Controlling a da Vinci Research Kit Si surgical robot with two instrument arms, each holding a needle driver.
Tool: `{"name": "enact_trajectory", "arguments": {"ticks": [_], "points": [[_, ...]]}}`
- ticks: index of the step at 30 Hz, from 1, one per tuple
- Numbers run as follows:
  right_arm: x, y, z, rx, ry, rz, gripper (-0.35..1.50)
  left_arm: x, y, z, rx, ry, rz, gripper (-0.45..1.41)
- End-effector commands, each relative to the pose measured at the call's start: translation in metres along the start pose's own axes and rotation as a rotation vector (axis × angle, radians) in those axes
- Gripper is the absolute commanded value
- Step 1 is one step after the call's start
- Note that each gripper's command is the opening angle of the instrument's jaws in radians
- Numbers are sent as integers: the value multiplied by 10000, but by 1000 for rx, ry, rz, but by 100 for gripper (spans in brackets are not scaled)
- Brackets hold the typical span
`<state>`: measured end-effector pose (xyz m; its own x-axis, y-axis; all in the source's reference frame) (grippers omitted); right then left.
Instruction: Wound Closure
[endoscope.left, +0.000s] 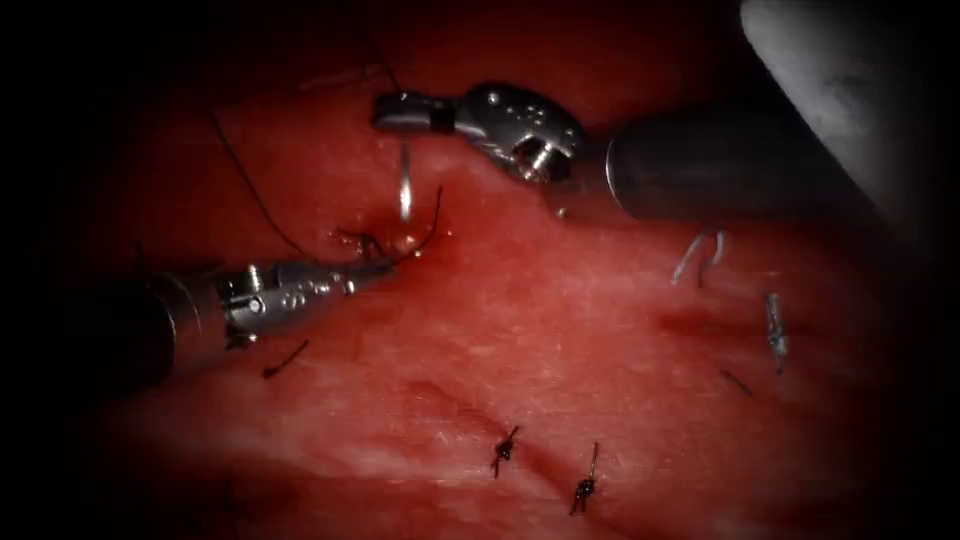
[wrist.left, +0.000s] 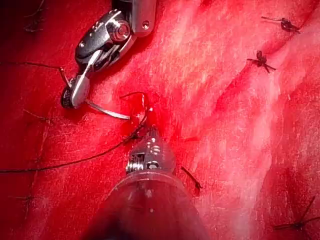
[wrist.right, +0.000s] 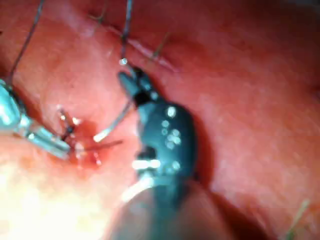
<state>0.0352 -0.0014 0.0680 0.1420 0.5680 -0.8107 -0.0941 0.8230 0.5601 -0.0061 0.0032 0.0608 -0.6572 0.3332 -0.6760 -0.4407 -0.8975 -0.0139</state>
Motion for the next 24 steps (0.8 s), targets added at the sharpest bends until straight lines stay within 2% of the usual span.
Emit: {"name": "enact_trajectory", "arguments": {"ticks": [1,17,24], "points": [[-7,-2,8,3,1,17,-35,-2,4,9,-2,-3,2,-30],[-3,6,6,-1,0,200,-35,-2,10,17,0,-18,5,-28],[-13,0,6,52,-23,340,-35,-4,4,15,-5,-17,5,-28]]}}
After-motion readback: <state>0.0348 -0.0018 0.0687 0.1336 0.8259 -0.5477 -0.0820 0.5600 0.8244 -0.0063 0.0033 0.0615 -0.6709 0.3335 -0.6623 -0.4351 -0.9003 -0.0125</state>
